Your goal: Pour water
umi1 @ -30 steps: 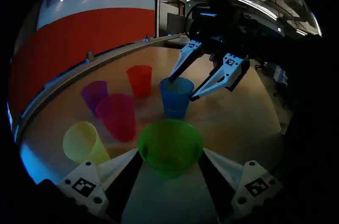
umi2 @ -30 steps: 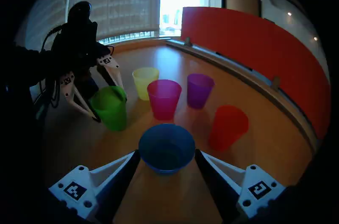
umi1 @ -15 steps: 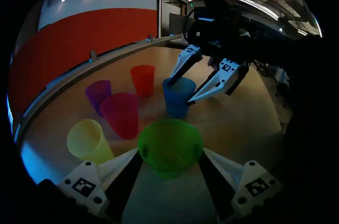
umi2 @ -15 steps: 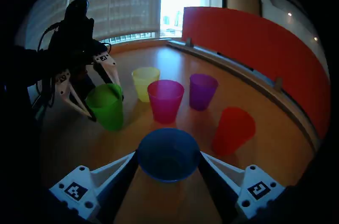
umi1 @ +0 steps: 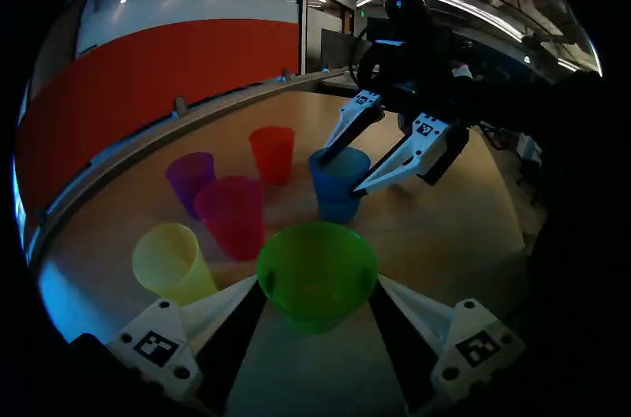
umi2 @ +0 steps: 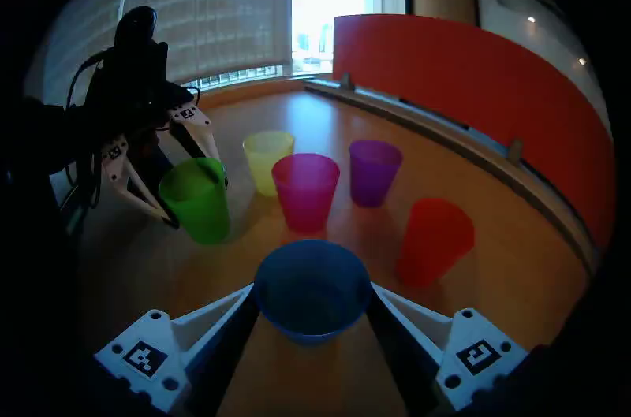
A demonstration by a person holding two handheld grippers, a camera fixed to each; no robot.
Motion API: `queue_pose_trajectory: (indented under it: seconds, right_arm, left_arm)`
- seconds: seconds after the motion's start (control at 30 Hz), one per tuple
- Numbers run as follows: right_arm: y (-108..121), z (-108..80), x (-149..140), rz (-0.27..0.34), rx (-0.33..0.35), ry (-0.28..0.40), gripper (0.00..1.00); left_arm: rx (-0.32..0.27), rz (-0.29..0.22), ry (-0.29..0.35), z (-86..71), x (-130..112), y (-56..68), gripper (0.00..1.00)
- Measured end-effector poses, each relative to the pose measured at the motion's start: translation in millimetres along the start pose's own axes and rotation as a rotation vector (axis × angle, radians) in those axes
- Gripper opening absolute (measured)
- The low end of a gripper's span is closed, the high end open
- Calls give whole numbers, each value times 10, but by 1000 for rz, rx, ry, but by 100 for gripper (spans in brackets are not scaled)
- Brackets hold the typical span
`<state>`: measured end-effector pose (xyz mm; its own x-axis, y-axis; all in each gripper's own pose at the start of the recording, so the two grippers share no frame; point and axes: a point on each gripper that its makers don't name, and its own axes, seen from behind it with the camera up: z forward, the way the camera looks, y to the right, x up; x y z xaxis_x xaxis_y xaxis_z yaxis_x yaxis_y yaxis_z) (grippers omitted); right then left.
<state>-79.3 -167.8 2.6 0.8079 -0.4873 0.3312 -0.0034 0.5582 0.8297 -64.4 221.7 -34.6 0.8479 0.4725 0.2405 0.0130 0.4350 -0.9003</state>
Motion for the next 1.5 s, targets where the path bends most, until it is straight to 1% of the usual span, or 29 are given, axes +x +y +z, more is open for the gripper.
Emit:
queue_pose_trajectory:
  seconds: [0.17,0.4,0.7,1.0,1.2,1.3,1.5]
  right_arm:
    - [5,-90,151,12,-11,36,92]
    - [19,-288,488,17,-42,111,92]
    - [22,-564,934,-5,-81,200,92]
    - [-14,-799,1349,-26,-109,291,92]
    - [-72,-909,1568,-35,-117,352,92]
    - [-100,-943,1656,-36,-118,380,92]
    - [-138,-980,1823,-28,-116,433,92]
  left_arm:
    - [20,2,24,-71,107,-29,85]
    - [57,12,80,-228,361,-69,85]
    - [120,37,138,-460,698,-150,85]
    - [157,24,187,-616,948,-189,85]
    - [183,37,222,-711,1104,-219,85]
    - [191,38,242,-763,1189,-224,85]
    - [198,36,263,-830,1274,-224,85]
